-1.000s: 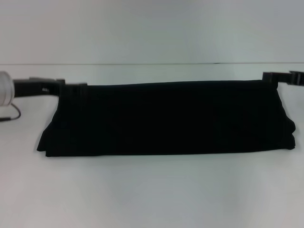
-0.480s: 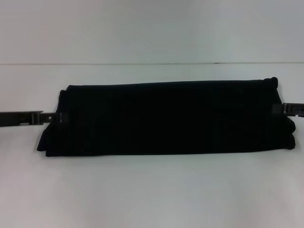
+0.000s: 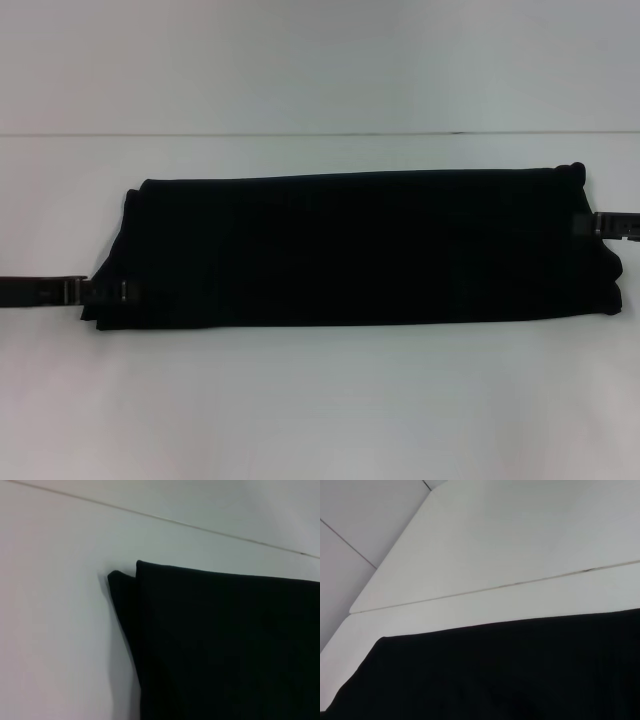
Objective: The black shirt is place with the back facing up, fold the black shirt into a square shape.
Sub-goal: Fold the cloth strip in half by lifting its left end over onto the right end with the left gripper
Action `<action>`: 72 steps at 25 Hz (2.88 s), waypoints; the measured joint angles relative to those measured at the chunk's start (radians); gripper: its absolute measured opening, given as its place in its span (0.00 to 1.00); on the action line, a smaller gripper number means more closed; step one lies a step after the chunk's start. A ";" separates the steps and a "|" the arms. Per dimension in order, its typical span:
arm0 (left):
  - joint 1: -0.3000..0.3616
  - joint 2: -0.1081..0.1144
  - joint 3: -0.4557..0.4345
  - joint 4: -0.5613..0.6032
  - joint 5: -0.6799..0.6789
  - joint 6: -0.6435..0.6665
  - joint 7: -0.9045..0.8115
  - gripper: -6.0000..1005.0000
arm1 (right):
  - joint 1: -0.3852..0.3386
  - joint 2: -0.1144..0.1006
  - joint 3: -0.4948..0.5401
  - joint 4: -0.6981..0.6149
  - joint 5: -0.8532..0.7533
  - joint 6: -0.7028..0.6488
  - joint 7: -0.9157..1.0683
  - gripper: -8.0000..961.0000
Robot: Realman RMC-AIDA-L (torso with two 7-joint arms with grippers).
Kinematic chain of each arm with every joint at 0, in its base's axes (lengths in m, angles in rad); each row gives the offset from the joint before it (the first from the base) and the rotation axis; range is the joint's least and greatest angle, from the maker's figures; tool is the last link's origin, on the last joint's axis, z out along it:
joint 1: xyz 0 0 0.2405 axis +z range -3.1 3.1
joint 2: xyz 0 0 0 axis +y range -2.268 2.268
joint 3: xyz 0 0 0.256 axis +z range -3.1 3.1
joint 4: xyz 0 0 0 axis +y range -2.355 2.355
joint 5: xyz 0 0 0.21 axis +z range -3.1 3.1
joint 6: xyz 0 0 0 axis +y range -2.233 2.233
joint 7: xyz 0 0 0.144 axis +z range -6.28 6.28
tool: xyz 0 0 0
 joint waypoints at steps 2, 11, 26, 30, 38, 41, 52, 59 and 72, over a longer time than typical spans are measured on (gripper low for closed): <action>0.002 0.000 0.000 0.000 0.002 0.005 0.003 0.84 | -0.002 0.000 0.000 0.000 0.000 0.002 0.001 0.78; -0.005 0.002 0.002 -0.001 0.012 0.052 0.027 0.84 | -0.010 -0.002 0.002 0.000 0.000 0.013 0.003 0.78; -0.007 0.006 0.002 -0.007 0.028 0.014 0.030 0.45 | -0.011 -0.009 -0.003 0.000 -0.001 0.009 0.015 0.78; -0.012 0.006 0.002 -0.007 0.033 0.012 0.029 0.37 | -0.014 -0.019 -0.004 0.000 -0.024 -0.007 0.030 0.78; -0.015 0.009 0.002 -0.003 0.042 0.017 0.028 0.09 | -0.014 -0.037 -0.004 0.001 -0.120 -0.022 0.097 0.78; -0.015 0.009 0.002 -0.007 0.043 0.012 0.030 0.03 | -0.017 -0.038 -0.004 0.010 -0.129 -0.017 0.102 0.78; -0.018 0.009 0.002 -0.007 0.043 0.011 0.032 0.01 | 0.031 -0.026 -0.035 0.113 -0.131 0.108 0.101 0.74; -0.020 0.010 0.002 -0.007 0.043 0.010 0.032 0.01 | 0.037 -0.022 -0.030 0.145 -0.119 0.176 0.111 0.53; -0.021 0.011 0.002 -0.007 0.044 0.002 0.034 0.01 | 0.007 -0.023 -0.022 0.143 -0.096 0.168 0.078 0.21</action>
